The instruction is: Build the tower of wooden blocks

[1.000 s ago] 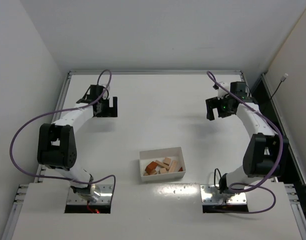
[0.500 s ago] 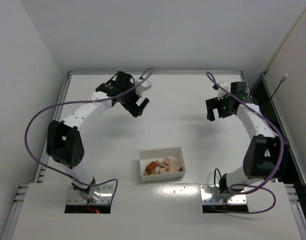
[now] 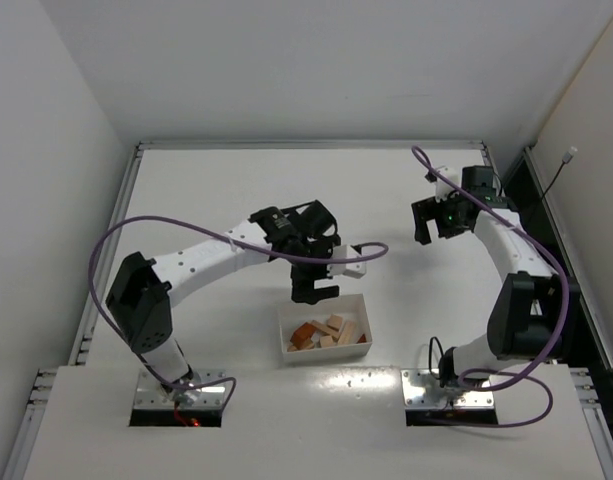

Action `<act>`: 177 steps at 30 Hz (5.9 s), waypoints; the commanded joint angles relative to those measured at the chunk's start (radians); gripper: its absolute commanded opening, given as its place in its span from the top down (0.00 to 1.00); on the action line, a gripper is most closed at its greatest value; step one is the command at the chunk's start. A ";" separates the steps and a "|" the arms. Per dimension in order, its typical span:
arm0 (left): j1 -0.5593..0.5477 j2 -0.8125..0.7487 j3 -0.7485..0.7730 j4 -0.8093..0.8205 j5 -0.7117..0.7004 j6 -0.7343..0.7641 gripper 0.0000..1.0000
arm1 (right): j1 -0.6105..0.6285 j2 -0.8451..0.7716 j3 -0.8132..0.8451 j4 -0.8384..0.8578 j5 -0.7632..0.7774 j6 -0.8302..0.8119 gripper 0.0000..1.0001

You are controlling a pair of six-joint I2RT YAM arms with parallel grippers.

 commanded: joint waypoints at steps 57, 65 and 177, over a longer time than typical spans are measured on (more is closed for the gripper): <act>0.021 -0.034 -0.303 0.647 -0.890 -0.515 1.00 | -0.035 0.015 0.104 -0.072 0.057 -0.034 0.00; -0.001 0.003 -0.446 1.069 -1.281 -0.169 1.00 | -0.067 0.025 0.169 -0.091 0.084 -0.034 0.00; 0.962 0.451 0.596 0.089 -0.314 -0.650 0.97 | -0.121 0.153 0.324 -0.204 -0.301 -0.055 0.03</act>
